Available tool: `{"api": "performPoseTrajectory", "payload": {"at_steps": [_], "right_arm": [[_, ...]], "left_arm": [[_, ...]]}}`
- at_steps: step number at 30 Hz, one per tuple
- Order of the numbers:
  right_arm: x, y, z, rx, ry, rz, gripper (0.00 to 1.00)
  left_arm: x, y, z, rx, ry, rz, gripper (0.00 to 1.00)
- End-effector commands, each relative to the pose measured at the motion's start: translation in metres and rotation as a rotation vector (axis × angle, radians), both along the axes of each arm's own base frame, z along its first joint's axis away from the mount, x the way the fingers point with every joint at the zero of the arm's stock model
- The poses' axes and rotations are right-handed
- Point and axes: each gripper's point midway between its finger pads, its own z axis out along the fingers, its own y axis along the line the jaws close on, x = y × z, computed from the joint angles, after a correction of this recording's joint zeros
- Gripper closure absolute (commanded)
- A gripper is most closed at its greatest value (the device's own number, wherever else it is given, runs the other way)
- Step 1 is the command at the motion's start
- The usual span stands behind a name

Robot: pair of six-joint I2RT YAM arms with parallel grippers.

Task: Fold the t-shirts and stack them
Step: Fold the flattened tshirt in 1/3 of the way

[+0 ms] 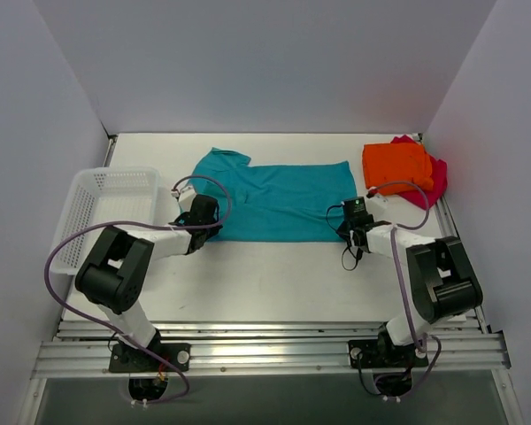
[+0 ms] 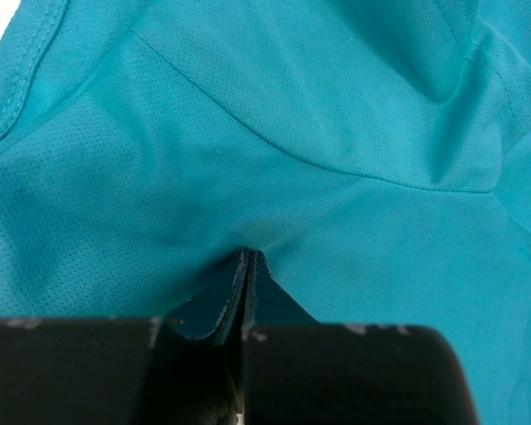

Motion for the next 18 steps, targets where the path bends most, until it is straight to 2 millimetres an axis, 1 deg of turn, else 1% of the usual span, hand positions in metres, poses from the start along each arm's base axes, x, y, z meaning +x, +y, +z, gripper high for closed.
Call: {"api": "performPoseTrajectory", "payload": {"at_steps": [1,2,3,4,5,6,7,8,9,10,11,12,13,14,15,16,17,18], "right_arm": [[-0.034,-0.004,-0.008,0.005,0.109,0.011,0.80],[-0.036,-0.003,-0.003,0.018,0.107,0.008,0.80],[-0.043,-0.003,-0.003,0.018,0.129,0.013,0.80],[-0.046,-0.003,0.000,0.022,0.128,0.013,0.79],[-0.051,-0.004,0.005,0.030,0.113,0.015,0.79],[-0.060,-0.005,0.005,0.031,0.132,0.013,0.79],[-0.063,-0.006,0.009,0.035,0.126,0.011,0.78],[-0.067,-0.007,0.015,0.041,0.108,0.011,0.77],[-0.072,-0.008,0.017,0.042,0.113,0.007,0.77],[-0.073,-0.009,0.022,0.045,0.105,0.004,0.76],[-0.074,-0.008,0.031,0.054,0.075,0.004,0.75],[-0.078,-0.009,0.035,0.057,0.077,0.002,0.71],[-0.079,-0.010,0.042,0.058,0.061,-0.001,0.70],[-0.081,-0.010,0.053,0.065,0.036,0.001,0.68],[-0.078,-0.010,0.065,0.066,0.008,0.001,0.66],[-0.078,-0.010,0.075,0.066,-0.014,0.004,0.62],[-0.077,-0.011,0.088,0.066,-0.052,0.008,0.55],[-0.076,-0.011,0.097,0.061,-0.073,0.009,0.47]], "left_arm": [[-0.065,-0.001,-0.050,0.050,0.213,-0.034,0.98],[-0.073,-0.001,-0.053,0.058,0.227,-0.038,0.98],[-0.080,-0.003,-0.055,0.063,0.238,-0.042,0.98],[-0.087,-0.010,-0.055,0.061,0.241,-0.051,0.98],[-0.094,-0.010,-0.054,0.069,0.248,-0.049,0.98],[-0.104,-0.009,-0.056,0.076,0.262,-0.052,0.98],[-0.113,-0.017,-0.056,0.069,0.265,-0.064,0.98],[-0.120,-0.019,-0.052,0.069,0.272,-0.071,0.98],[-0.126,-0.022,-0.049,0.061,0.279,-0.077,0.98],[-0.129,-0.025,-0.044,0.050,0.281,-0.080,0.98],[-0.134,-0.029,-0.031,0.042,0.271,-0.097,0.98],[-0.128,-0.035,-0.015,0.034,0.243,-0.105,0.98],[-0.133,-0.032,-0.006,0.054,0.251,-0.109,0.97],[-0.131,-0.037,0.017,0.033,0.197,-0.124,0.89],[-0.128,-0.037,0.032,0.034,0.165,-0.124,0.83],[-0.121,-0.041,0.051,0.029,0.125,-0.148,0.76],[-0.120,-0.040,0.071,0.021,0.089,-0.156,0.65],[-0.118,-0.041,0.083,0.020,0.068,-0.166,0.44]]}}
